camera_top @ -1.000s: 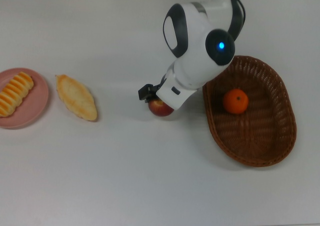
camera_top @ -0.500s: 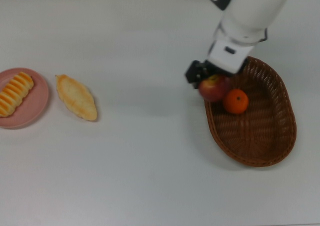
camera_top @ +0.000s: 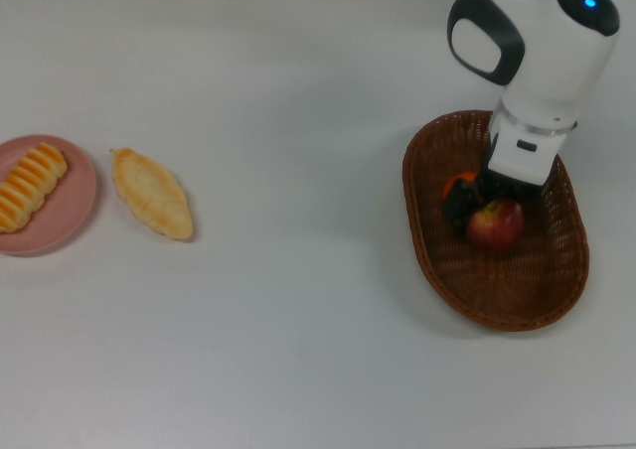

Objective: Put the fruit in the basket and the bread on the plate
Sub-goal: 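Carry the apple into the basket beside the orange and release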

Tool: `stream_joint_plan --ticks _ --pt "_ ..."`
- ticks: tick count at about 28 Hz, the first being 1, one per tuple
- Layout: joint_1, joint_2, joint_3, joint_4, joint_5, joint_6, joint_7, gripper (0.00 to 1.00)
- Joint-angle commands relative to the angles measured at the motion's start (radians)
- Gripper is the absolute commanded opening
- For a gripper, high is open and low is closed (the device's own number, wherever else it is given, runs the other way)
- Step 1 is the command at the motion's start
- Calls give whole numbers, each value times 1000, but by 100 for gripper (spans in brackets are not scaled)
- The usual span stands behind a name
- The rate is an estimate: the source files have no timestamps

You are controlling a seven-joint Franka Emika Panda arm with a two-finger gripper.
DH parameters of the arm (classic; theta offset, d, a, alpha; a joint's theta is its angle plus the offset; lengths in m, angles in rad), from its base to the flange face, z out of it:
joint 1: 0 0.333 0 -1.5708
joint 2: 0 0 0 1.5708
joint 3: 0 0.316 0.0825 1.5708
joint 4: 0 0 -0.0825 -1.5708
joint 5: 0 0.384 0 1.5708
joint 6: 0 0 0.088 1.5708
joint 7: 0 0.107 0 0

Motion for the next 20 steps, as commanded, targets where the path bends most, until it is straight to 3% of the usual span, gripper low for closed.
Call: stream_joint_plan --ticks 1,7,8,9,15,16,17,20 --pt "-4 2 -9 -30 -22 109 21 4" --pt "-4 -3 -16 -42 -41 103 21 63" --pt "-7 -8 -22 -44 -39 84 21 87" --pt "-8 -8 -23 -44 -39 73 19 100" --pt "-29 -38 -23 -38 4 50 24 100" --pt "-31 -49 -23 -38 24 40 24 100" --pt "-37 -73 -23 -33 74 8 21 100" --pt "-52 -118 -25 -33 129 -37 15 100"
